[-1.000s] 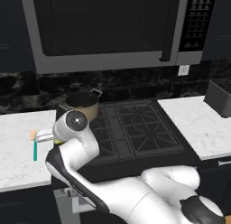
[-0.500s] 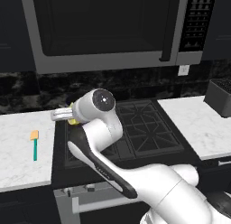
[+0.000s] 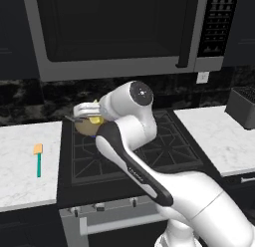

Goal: Put the squash and lemon wedge in the pot. Retrieve the spatula and lightly stir the vegetables in the pot.

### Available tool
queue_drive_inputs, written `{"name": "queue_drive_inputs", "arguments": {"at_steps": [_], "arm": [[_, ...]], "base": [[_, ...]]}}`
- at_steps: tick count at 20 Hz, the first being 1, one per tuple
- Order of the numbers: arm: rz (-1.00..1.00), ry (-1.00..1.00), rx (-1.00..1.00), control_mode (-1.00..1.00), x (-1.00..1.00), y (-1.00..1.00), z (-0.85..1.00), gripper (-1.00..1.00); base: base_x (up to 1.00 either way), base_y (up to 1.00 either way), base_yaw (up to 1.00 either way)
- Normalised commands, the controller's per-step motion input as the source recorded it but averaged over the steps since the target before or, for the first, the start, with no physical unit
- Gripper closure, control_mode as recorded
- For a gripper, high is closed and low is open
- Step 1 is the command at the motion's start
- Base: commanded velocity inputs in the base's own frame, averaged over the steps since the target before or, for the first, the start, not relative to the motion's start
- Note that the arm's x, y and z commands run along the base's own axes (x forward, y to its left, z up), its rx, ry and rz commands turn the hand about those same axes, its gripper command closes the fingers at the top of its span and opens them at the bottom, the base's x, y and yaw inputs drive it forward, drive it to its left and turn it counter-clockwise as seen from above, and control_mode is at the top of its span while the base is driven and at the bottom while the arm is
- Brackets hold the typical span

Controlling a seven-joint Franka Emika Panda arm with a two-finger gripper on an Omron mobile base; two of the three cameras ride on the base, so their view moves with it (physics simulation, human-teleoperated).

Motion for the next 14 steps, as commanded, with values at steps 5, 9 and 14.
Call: {"name": "queue_drive_inputs", "arguments": {"at_steps": [5,9,14], "arm": [[0.00,0.00,0.00,-1.00,0.15,-0.27,0.03,1.00],[0.00,-0.03,0.00,-1.00,0.22,-0.23,0.00,1.00],[0.00,-0.06,0.00,-1.00,0.21,-0.11,0.00,1.00]], "base": [[0.00,0.00,0.00],[0.00,0.00,0.00],[0.00,0.00,0.00]]}}
